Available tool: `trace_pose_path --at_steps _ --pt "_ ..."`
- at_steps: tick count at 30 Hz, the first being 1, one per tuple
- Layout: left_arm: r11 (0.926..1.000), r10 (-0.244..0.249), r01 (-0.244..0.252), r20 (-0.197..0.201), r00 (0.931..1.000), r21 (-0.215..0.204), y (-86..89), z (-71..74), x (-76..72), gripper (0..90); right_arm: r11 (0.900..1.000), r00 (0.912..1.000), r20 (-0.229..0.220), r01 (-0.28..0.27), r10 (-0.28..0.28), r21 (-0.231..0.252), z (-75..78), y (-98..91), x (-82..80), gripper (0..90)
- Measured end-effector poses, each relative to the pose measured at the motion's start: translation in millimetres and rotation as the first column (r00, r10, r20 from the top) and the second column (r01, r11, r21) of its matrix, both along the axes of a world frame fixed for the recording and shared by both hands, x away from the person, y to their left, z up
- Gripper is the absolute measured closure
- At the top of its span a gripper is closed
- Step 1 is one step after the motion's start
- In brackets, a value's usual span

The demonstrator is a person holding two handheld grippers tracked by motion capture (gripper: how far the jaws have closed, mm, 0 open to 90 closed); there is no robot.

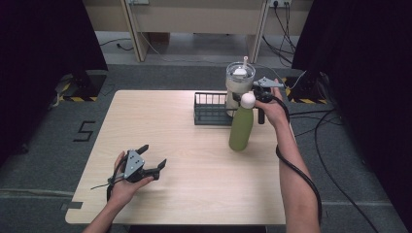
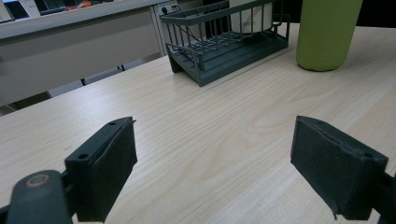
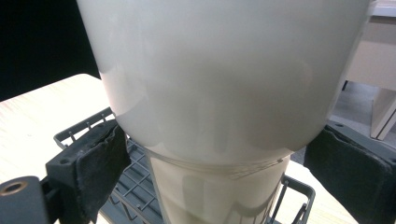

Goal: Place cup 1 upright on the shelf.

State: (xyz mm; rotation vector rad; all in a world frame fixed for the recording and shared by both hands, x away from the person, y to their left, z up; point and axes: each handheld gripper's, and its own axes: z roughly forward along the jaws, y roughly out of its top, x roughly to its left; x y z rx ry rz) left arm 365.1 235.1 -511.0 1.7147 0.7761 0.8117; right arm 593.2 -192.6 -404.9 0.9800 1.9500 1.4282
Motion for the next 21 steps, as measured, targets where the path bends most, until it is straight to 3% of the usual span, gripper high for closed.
trace_pose_path --at_steps 21 --pt "1.0 -0.002 0.002 0.006 1.0 0.001 -0.2 0.9 -0.5 13.5 0.9996 0.9999 -0.01 0.002 -0.002 0.028 -2.2 -8.5 -5.1 10.0"
